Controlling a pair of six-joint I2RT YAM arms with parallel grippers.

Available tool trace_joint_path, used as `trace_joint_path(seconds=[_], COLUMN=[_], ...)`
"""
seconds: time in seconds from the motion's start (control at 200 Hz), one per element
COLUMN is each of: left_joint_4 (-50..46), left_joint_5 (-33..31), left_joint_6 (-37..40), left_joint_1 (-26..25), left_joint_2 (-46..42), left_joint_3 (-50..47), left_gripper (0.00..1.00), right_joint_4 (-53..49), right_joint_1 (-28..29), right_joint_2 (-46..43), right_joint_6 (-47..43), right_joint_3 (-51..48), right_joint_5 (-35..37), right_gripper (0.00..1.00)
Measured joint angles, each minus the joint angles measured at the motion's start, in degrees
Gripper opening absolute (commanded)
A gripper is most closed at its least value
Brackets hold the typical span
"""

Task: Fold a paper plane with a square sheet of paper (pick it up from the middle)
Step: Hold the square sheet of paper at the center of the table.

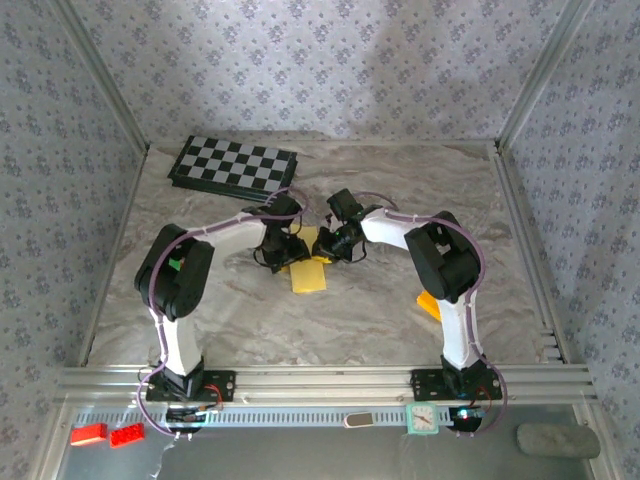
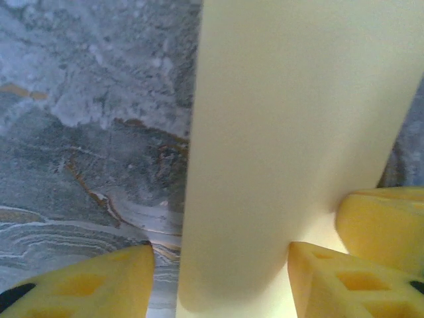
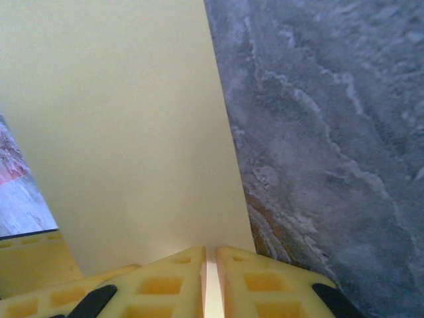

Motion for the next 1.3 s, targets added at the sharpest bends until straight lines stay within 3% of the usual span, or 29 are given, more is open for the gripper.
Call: trace_joint_path(seconds=[0.395, 0.885, 1.299], left_joint_4=[-1.0, -2.0, -2.8], left_joint_5=[-1.2, -1.2, -0.9], left_joint_6=[0.9, -1.1, -0.2], left_joint_1=[0.0, 0.1, 0.2], left_joint_2=[0.7, 1.6, 2.2], left_joint_3=[0.1, 1.4, 2.0], left_gripper=[0.42, 0.48, 0.49], right_joint_4=[1.8, 3.9, 5.2], right_joint_1=[-4.9, -6.3, -3.2], right_joint_2=[-7.2, -10.2, -9.4], right_joint_6=[1.0, -0.6, -2.1], right_joint_3=[-5.6, -7.6, -7.5], right_joint_5=[0.0, -0.1, -2.3], right_gripper=[0.3, 0.31, 0.28])
